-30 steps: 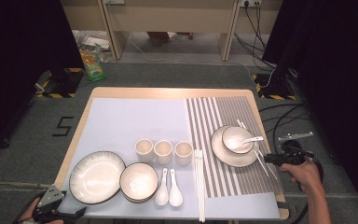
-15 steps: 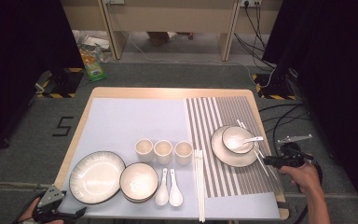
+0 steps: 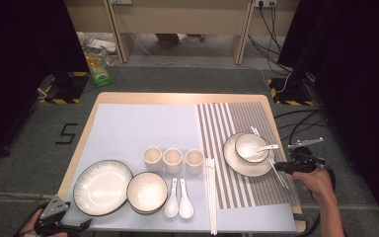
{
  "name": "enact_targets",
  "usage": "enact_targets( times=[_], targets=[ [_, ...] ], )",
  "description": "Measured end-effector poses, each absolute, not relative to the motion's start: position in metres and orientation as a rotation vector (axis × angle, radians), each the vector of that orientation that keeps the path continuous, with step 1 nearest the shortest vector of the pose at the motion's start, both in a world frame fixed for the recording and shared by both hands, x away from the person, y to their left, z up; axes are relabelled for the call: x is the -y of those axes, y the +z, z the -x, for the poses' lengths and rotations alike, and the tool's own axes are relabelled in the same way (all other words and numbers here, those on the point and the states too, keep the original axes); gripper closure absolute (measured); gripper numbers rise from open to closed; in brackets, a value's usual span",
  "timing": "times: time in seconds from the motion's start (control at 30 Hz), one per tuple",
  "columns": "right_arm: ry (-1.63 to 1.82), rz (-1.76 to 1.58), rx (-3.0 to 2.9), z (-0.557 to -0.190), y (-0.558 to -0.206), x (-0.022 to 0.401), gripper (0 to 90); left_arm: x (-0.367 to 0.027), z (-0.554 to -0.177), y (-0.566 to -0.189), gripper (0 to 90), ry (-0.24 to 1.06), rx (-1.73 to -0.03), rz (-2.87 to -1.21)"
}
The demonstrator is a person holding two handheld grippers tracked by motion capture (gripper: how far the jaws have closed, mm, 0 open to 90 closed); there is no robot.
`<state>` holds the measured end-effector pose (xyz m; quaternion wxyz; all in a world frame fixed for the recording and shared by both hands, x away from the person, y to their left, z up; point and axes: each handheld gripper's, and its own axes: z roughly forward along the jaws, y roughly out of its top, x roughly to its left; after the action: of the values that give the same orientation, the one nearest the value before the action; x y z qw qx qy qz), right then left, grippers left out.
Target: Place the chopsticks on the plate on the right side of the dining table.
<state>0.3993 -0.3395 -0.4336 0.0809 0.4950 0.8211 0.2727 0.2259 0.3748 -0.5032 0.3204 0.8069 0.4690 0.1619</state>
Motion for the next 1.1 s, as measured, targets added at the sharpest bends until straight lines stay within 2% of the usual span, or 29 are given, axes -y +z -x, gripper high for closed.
enact_targets(
  times=[0.37,0.53,1.1],
  targets=[
    [0.827,-1.469,-2.444,-0.406,-0.429,0.333,80.8,-0.375,-0.226,-0.503,0.0,0.426,-1.232,-2.119],
    [0.834,-1.464,-2.439,-0.403,-0.425,0.329,73.4,-0.375,-0.226,-0.503,0.0,0.426,-1.233,-2.120],
    [0.808,-1.446,-2.457,-0.376,-0.429,0.347,73.5,-0.375,-0.226,-0.504,0.0,0.432,-1.234,-2.117]
  ],
)
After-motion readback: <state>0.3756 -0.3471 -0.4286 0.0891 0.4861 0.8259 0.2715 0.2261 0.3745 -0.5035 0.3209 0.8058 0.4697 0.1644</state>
